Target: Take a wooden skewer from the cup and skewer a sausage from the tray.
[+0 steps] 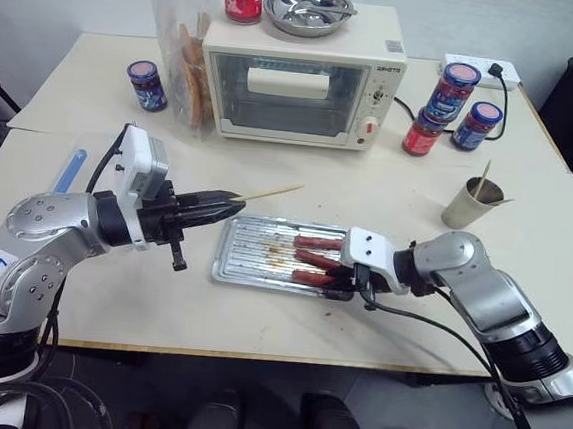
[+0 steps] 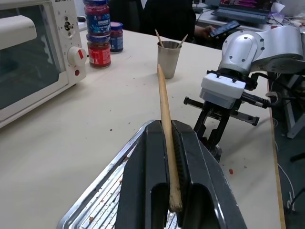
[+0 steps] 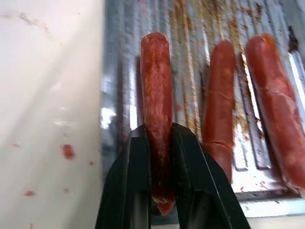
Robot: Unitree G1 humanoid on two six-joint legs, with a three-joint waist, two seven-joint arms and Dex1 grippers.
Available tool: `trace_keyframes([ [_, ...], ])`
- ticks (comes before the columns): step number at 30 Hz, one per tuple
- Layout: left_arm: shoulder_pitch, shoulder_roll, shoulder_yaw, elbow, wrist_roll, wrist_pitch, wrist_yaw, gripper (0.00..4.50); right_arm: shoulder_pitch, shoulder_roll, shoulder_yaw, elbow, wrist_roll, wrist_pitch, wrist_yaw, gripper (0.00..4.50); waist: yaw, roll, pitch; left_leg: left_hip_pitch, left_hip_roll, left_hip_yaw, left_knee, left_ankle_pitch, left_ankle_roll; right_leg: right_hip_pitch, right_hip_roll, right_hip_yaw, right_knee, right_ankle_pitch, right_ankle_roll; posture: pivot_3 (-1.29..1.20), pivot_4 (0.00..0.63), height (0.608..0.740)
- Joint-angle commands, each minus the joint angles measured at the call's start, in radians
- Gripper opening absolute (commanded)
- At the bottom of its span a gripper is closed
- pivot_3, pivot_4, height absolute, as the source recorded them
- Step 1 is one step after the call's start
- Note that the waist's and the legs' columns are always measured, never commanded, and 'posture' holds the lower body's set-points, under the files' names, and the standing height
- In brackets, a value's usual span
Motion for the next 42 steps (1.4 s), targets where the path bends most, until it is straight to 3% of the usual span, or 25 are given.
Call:
trace_keyframes([
  [1,-0.028,0.054,-0.014,0.005,0.013,-0.029,-0.078,0.0,-0.076,-0.06,-0.08,-0.099,0.112,0.12,0.084,0.26,0.0,0.0,0.0,0.0,0.0,0.0,0.0,0.0,0.0,0.0,0.0,0.0,0.0,0.0,0.0,0.0,0.15,0.74],
  [6,-0.055,0.136,-0.041,0.04,0.008,-0.033,-0.22,0.0,-0.19,-0.179,-0.127,-0.132,0.273,0.281,0.243,0.26,0.001,0.0,0.0,0.0,0.0,0.0,0.0,0.0,0.0,0.0,0.0,0.0,-0.001,0.0,0.0,0.0,0.15,0.74],
  [12,-0.031,0.219,-0.048,0.019,-0.008,-0.036,-0.367,0.0,-0.234,-0.319,-0.137,-0.085,0.299,0.236,0.375,0.26,0.0,0.0,0.0,-0.001,0.0,0.0,-0.002,-0.001,0.001,0.0,-0.001,0.0,-0.003,0.0,0.0,0.0,0.15,0.74],
  [31,-0.077,0.133,-0.114,0.037,0.047,-0.079,-0.349,0.0,-0.285,-0.256,-0.158,-0.14,0.4,0.323,0.26,0.26,0.001,0.0,0.0,-0.001,0.0,0.001,0.0,-0.001,0.001,-0.001,-0.001,0.001,0.0,0.0,0.0,0.0,0.15,0.74],
  [42,-0.078,0.138,-0.105,0.049,0.048,-0.08,-0.362,0.0,-0.294,-0.258,-0.153,-0.144,0.422,0.336,0.235,0.26,0.001,0.0,0.0,-0.001,0.0,0.001,0.0,-0.001,0.001,-0.001,-0.001,0.001,0.0,0.0,0.0,0.0,0.15,0.74],
])
